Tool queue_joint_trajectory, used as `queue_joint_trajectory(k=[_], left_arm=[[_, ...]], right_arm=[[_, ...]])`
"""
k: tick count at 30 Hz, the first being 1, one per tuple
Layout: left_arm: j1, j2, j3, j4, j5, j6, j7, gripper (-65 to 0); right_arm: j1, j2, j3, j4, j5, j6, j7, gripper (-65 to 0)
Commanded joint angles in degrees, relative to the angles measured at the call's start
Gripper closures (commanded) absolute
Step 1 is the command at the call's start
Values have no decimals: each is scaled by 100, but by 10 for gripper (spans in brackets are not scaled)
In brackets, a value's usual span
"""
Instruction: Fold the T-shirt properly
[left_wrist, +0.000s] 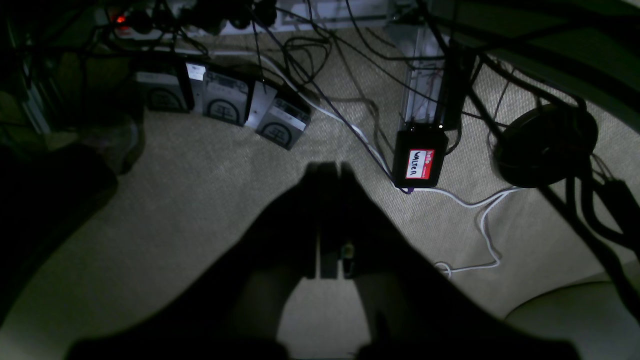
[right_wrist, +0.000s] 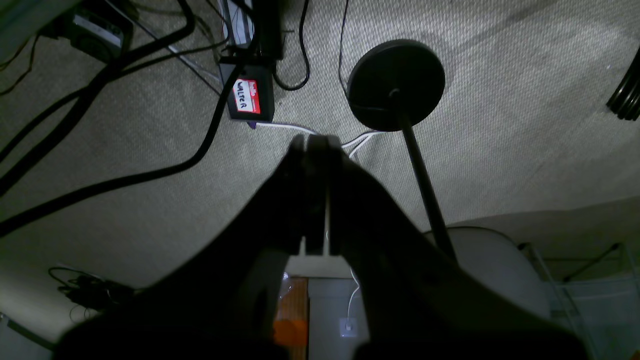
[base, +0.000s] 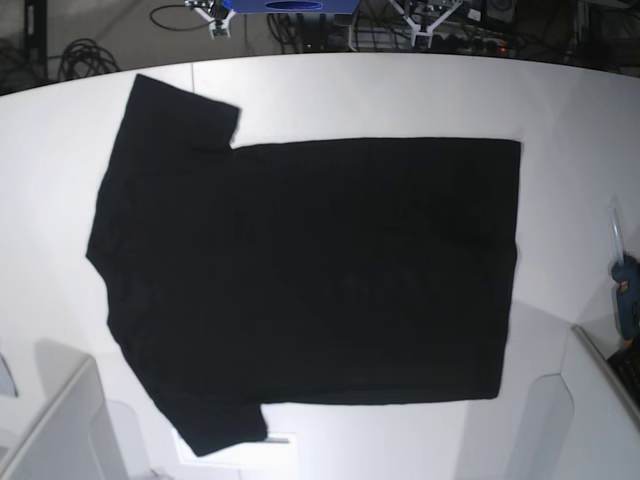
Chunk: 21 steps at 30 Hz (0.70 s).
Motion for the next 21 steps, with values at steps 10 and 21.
queue_joint_trajectory(k=[10,21], left_arm=[[113,-15,-47,0,12,21,-19,0],[649,-15,23,606,47,21,25,0]], right_arm=[[-46,25,-14,0,-12,-67,-3,0],[-125,34,-14,9,-12,-67,-3,0]])
